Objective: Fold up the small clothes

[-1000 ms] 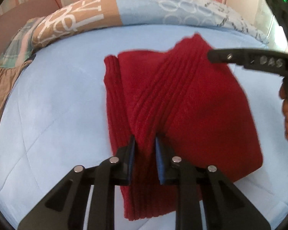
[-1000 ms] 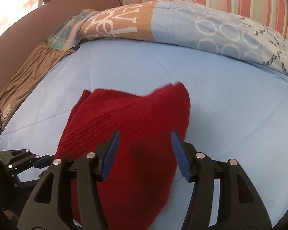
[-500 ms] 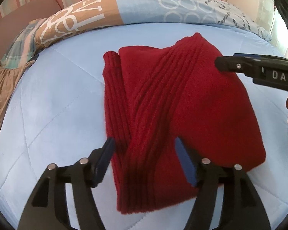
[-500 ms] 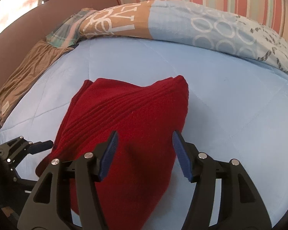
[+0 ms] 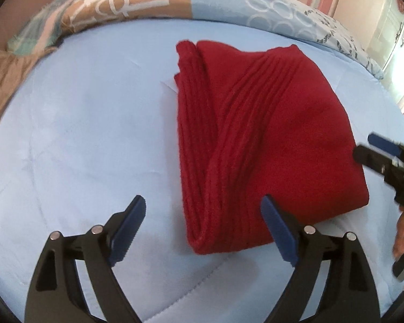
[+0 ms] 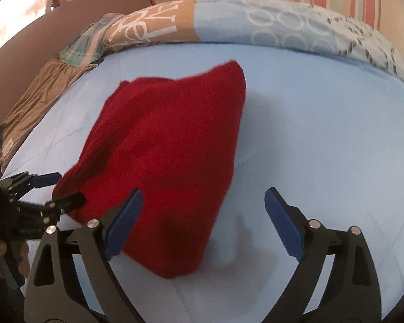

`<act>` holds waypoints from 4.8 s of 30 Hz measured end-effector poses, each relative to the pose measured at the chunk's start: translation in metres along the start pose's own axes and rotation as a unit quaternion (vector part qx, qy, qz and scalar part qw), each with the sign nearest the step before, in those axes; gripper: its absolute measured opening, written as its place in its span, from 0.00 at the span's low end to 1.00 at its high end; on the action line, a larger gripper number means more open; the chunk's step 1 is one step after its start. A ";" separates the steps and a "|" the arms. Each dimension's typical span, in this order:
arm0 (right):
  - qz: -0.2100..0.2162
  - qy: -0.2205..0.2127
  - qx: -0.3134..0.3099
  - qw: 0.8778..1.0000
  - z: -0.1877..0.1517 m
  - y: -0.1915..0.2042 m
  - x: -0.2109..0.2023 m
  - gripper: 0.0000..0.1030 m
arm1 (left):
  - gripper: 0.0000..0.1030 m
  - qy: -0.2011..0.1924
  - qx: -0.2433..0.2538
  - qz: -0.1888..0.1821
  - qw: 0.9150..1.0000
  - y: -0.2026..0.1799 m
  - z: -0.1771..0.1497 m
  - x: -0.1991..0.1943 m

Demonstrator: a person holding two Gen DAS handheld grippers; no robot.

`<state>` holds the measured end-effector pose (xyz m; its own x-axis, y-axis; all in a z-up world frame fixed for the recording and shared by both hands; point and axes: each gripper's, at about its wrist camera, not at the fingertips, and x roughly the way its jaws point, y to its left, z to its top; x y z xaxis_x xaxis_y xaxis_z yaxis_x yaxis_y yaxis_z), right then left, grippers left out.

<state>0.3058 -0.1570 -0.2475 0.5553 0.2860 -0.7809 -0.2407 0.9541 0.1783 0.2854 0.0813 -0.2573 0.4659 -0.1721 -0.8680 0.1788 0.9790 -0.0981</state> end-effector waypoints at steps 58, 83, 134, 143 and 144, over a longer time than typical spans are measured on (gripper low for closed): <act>-0.024 -0.024 -0.060 0.998 -0.017 -0.046 -0.076 0.44 | 0.34 -0.029 0.104 -0.072 0.992 -0.146 -0.014 -0.050; -0.061 0.014 -0.041 0.997 -0.077 -0.095 -0.077 0.62 | 0.74 -0.019 0.113 -0.025 0.993 -0.195 -0.045 -0.004; -0.106 -0.171 0.067 0.977 -0.225 0.010 -0.254 0.97 | 0.88 -0.133 0.022 0.064 0.989 -0.116 -0.193 -0.198; -0.130 -0.196 0.065 0.970 -0.238 0.018 -0.264 0.97 | 0.98 -0.205 0.030 0.069 0.976 -0.130 -0.217 -0.226; -0.134 -0.194 0.067 0.970 -0.238 0.019 -0.263 0.97 | 0.98 -0.207 0.030 0.070 0.975 -0.130 -0.218 -0.227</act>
<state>-0.0344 -0.2358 -0.1813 0.8473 0.0130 -0.5310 0.0450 0.9944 0.0961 -0.0325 0.0170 -0.1534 0.7969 -0.0796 -0.5988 0.1333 0.9900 0.0459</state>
